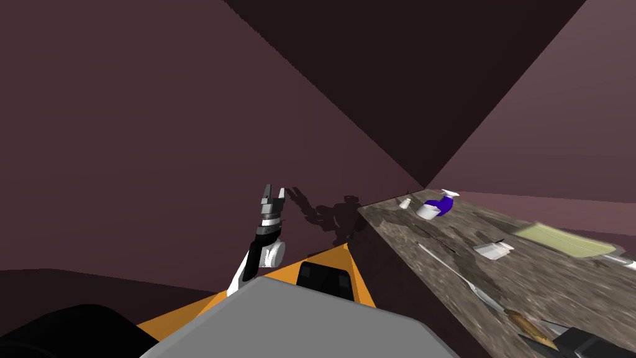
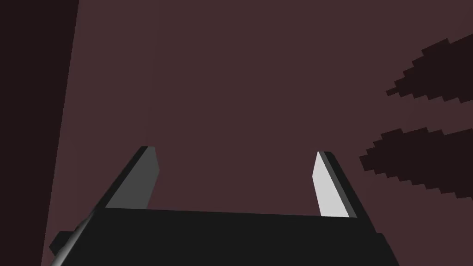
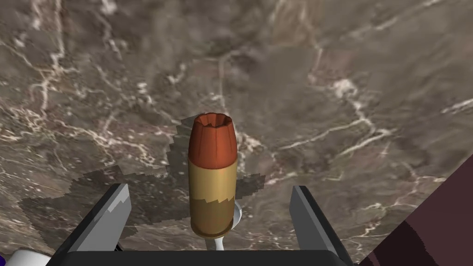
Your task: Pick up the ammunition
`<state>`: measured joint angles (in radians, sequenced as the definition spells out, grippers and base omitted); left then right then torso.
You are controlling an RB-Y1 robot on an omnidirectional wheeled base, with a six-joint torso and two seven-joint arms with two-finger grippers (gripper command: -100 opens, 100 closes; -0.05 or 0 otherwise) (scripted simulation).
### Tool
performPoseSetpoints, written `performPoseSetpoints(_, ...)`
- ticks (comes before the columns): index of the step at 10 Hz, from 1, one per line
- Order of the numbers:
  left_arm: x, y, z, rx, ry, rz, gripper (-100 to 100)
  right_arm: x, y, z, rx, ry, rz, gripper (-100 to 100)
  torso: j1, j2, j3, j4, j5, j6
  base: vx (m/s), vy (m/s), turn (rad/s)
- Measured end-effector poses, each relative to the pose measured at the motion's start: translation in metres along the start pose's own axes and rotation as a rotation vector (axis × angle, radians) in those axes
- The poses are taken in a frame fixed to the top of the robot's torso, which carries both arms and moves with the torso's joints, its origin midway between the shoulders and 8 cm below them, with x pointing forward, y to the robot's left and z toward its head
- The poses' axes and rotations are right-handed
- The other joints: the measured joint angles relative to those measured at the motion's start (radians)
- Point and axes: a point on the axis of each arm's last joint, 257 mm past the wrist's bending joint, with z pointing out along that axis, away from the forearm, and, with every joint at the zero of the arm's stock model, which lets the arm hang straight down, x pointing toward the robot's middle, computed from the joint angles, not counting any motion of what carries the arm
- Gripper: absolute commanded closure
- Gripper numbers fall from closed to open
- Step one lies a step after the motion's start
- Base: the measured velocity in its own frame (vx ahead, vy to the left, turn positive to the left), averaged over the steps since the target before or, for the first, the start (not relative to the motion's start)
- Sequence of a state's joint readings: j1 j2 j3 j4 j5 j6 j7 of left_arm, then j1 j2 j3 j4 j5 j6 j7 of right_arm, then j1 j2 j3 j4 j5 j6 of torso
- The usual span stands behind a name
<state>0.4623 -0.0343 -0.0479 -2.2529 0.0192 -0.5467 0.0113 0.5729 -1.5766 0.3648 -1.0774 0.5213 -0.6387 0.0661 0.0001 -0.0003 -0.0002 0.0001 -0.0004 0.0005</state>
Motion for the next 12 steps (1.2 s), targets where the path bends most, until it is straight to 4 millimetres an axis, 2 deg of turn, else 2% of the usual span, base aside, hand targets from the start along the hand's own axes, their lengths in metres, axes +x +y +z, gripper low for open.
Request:
performPoseSetpoints(2, 0.000, 0.000, 0.000, 0.000, 0.000, 0.000, 0, 0.011, 0.005, 0.008, 0.005, 0.002, 0.012, -100, -0.001, 0.000, 0.000, 0.000, 0.000, 0.000, 0.017, -0.019, 0.030)
performPoseSetpoints(3, 0.000, 0.000, 0.000, 0.000, 0.000, 0.000, 0, 0.012, 0.005, 0.008, 0.005, 0.002, 0.011, 100, 0.000, 0.000, 0.000, 0.000, 0.000, 0.000, 0.000, 0.000, 0.000)
performPoseSetpoints(7, 0.000, 0.000, 0.000, 0.000, 0.000, 0.000, 0, 0.012, 0.005, 0.008, 0.005, 0.002, 0.011, 100, 0.000, 0.001, 0.001, 0.000, 0.000, 0.000, 0.000, 0.000, 0.000)
performPoseSetpoints(8, 0.000, 0.000, 0.000, 0.000, 0.000, 0.000, 0, 0.012, 0.005, 0.008, 0.005, 0.002, 0.011, 0, 0.000, 0.001, 0.001, 0.000, 0.000, 0.000, 0.000, 0.000, 0.000)
performPoseSetpoints(9, 0.000, 0.000, 0.000, 0.000, 0.000, 0.000, 0, 0.012, 0.005, 0.008, 0.005, 0.002, 0.011, 100, 0.000, 0.001, 0.001, 0.000, 0.000, 0.000, -0.020, 0.026, -0.092)
performPoseSetpoints(11, 0.000, 0.000, 0.000, 0.000, 0.000, 0.000, 0, -0.001, 0.001, 0.000, 0.002, 0.000, -0.005, 100, 0.003, 0.004, 0.002, 0.001, 0.001, 0.001, -0.023, 0.025, -0.071)
performPoseSetpoints(12, 0.000, 0.000, 0.000, 0.000, 0.000, 0.000, 0, -0.001, 0.001, -0.001, 0.001, 0.000, -0.005, 0, 0.002, 0.003, 0.002, 0.001, 0.000, 0.001, 0.000, 0.000, 0.000)
